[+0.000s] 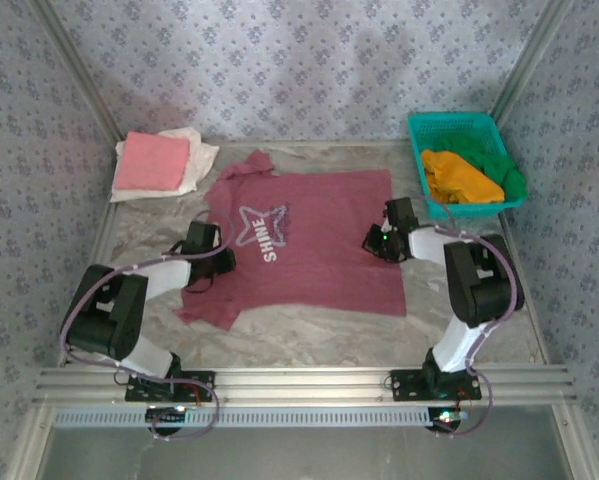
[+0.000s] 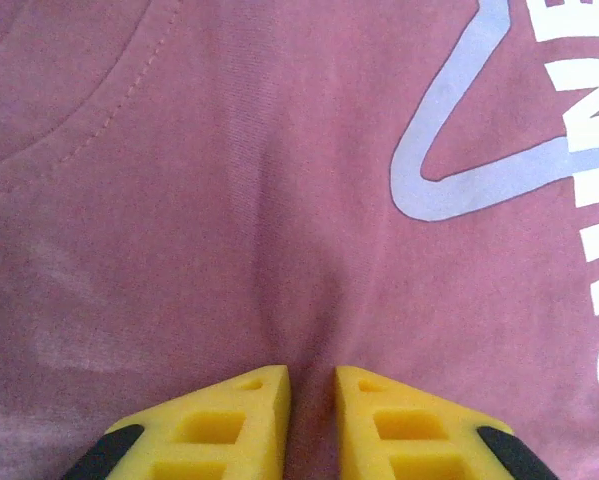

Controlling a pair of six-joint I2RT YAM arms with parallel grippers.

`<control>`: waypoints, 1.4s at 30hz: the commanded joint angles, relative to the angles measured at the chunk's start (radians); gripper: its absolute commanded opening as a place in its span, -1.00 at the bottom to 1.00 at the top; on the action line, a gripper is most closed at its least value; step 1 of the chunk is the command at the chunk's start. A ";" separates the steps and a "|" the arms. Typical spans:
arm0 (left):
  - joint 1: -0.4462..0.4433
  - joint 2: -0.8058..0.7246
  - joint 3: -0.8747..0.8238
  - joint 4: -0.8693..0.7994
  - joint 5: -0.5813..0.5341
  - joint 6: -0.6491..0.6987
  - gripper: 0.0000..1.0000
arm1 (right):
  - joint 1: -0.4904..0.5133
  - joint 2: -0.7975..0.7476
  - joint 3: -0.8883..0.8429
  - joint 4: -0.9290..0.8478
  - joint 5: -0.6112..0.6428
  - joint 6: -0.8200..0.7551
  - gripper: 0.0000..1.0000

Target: Fold and stack the t-shirts

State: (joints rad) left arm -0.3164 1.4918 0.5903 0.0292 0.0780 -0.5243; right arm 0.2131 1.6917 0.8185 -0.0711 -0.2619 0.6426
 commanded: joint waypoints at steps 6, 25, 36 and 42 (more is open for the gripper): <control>-0.181 -0.350 -0.074 -0.311 -0.041 -0.188 -0.61 | -0.022 -0.213 -0.098 -0.223 0.103 0.046 -1.00; -0.004 0.640 1.307 -0.666 -0.092 0.729 0.69 | 0.012 0.079 0.281 -0.163 0.079 -0.104 -1.00; 0.005 0.977 1.735 -0.841 -0.048 0.891 0.65 | 0.003 0.075 0.242 -0.145 0.056 -0.104 -1.00; 0.016 1.030 1.776 -0.858 -0.037 0.909 0.35 | -0.007 0.079 0.223 -0.128 0.046 -0.092 -1.00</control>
State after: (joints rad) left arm -0.3138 2.5076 2.3253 -0.7803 0.0151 0.3519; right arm 0.2153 1.7592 1.0542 -0.2077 -0.1997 0.5564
